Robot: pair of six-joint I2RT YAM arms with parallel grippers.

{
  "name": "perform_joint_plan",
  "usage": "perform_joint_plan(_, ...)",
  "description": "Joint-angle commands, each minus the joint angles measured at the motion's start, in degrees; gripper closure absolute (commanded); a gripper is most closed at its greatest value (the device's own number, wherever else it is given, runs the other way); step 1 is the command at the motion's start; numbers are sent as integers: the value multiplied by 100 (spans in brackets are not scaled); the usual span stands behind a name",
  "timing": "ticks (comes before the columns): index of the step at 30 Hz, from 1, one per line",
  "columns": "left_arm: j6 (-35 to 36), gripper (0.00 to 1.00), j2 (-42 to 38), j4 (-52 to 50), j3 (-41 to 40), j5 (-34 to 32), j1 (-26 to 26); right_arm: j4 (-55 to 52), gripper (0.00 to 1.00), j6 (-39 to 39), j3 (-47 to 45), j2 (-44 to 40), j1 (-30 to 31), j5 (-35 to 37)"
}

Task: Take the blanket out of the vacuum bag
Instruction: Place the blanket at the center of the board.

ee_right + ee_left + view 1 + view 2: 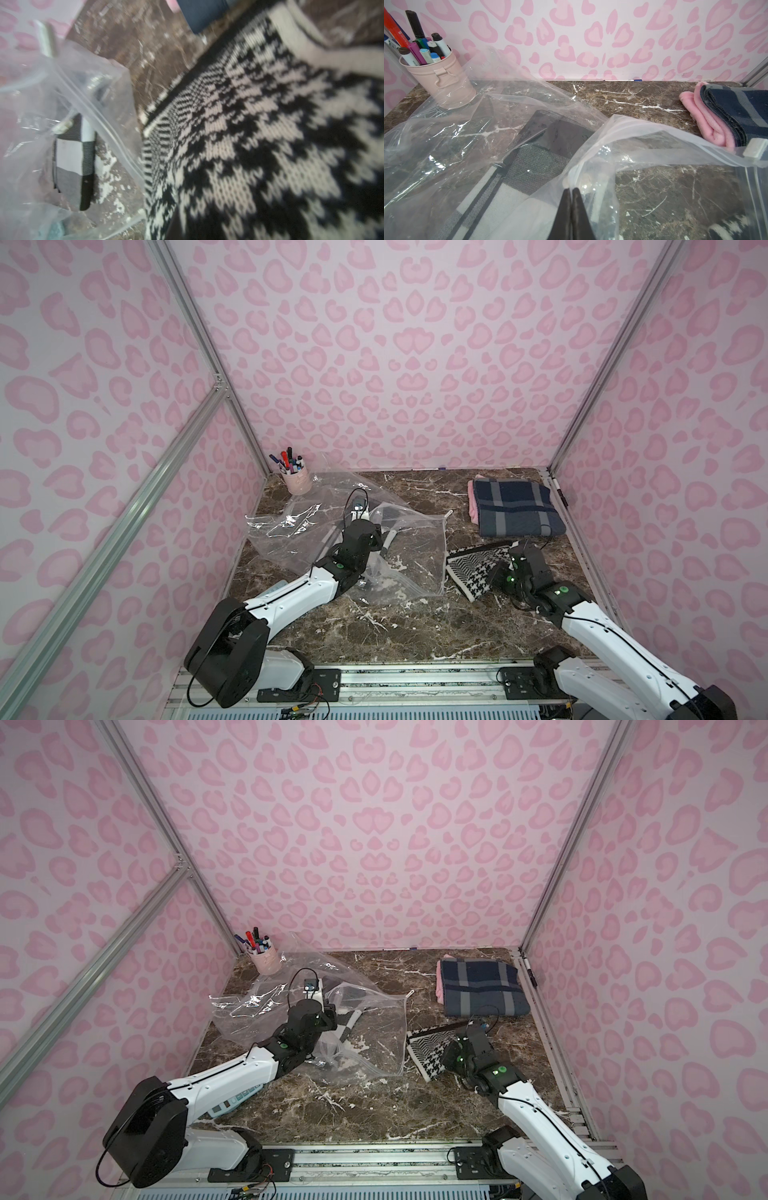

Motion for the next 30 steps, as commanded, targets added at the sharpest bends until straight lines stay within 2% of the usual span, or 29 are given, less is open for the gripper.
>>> perform_joint_plan(1,-19,96,43,76,65,39,10,283,100,891,-489,-138,193,22)
perform_joint_plan(4,-2,96,60,87,79,69,10,256,100,1229,-850,-331,348,58)
perform_joint_plan(9,-11,96,125,110,85,104,10,-206,100,1371,-915,-490,364,451)
perform_joint_plan(10,-2,96,134,112,93,95,10,-208,91,1378,-924,-497,362,473)
perform_joint_plan(12,61,96,167,66,175,-30,10,-204,56,1361,-910,-494,358,475)
perform_joint_plan(14,137,96,225,-1,311,-104,89,-293,26,1368,-838,-486,367,520)
perform_joint_plan(15,121,96,300,-122,448,-101,179,-378,16,1363,-788,-500,376,572)
perform_joint_plan(17,-31,96,448,-319,711,-56,395,-563,6,1312,-674,-517,406,674)
perform_joint_plan(22,-214,96,725,-298,1095,225,716,-965,1,1288,-396,-679,567,1025)
perform_joint_plan(26,-272,96,824,-234,1133,514,720,-1591,1,1323,255,-646,1423,2091)
perform_joint_plan(28,-292,96,836,-160,1015,520,721,-1604,1,1054,629,-478,1891,2495)
perform_joint_plan(30,-230,96,862,-164,958,396,730,-1333,1,405,1005,-86,2232,2573)
